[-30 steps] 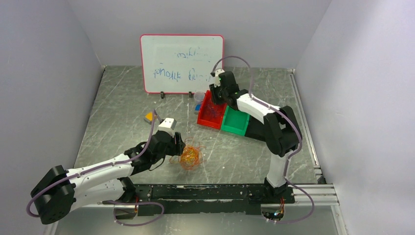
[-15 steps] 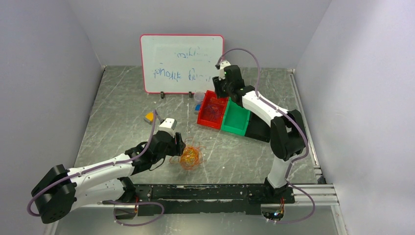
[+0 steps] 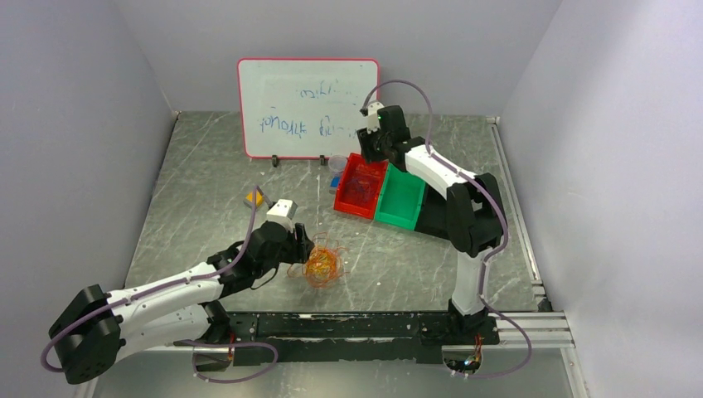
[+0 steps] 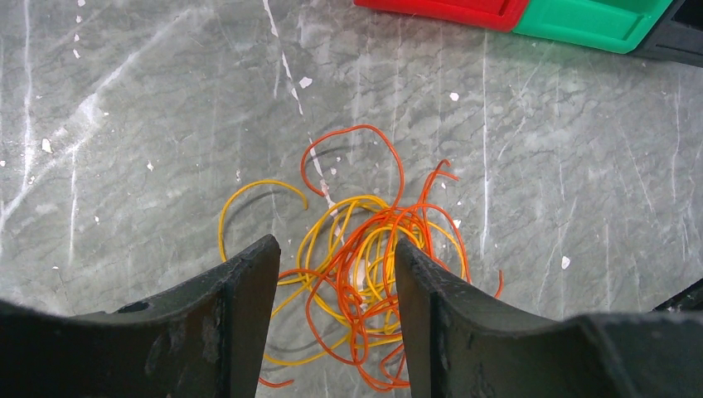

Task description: Untangle the cables

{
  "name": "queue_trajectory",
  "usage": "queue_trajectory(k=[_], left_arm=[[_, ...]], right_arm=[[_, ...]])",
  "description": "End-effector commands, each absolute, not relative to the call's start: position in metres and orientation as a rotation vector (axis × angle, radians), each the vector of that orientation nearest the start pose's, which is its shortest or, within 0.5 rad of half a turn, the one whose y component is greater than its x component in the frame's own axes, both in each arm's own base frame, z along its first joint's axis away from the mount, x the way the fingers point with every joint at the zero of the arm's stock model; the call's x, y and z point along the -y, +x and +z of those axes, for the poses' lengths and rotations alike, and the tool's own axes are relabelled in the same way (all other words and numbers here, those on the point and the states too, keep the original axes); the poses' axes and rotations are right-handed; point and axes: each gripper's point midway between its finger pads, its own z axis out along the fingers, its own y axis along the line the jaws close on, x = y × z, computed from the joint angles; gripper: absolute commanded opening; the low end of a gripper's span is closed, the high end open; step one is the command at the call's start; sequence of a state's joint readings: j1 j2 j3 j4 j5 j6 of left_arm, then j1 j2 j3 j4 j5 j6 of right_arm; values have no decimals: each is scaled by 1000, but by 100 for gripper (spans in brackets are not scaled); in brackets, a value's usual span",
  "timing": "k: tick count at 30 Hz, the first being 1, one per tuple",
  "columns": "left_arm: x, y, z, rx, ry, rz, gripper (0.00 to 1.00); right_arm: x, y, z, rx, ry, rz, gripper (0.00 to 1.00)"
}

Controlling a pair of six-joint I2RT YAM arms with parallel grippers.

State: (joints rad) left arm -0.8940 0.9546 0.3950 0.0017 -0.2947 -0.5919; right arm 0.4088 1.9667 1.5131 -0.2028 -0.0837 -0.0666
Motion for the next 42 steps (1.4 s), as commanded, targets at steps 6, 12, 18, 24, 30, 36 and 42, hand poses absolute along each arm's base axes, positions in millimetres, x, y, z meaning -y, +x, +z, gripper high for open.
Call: queue_trajectory(k=[6,12,18,24,30,36,42], left_arm=[[215,206,84,-2167,158,-570,58],[215,207,85,-2164,154,-570,58],[217,207,85,-2166,161,-571,58],[219,208,85,-2166,168,-574,58],[218,207,85,-2165,166,-574,58],[214,205,85,-2165,151,-572,58],[213,206,96,-2144,138,-580,58]], right_arm=[[-230,491,105,-2192,-646,319,42],[-231,489,103,-2196,-649,337,31],[-232,483,102,-2203,-648,358,22],[-229,477,93,-2229,-647,353,19],[-223,474,78,-2270,-622,325,19],[-224,475,81,-2255,-615,331,19],[-228,482,121,-2154,-537,365,28]])
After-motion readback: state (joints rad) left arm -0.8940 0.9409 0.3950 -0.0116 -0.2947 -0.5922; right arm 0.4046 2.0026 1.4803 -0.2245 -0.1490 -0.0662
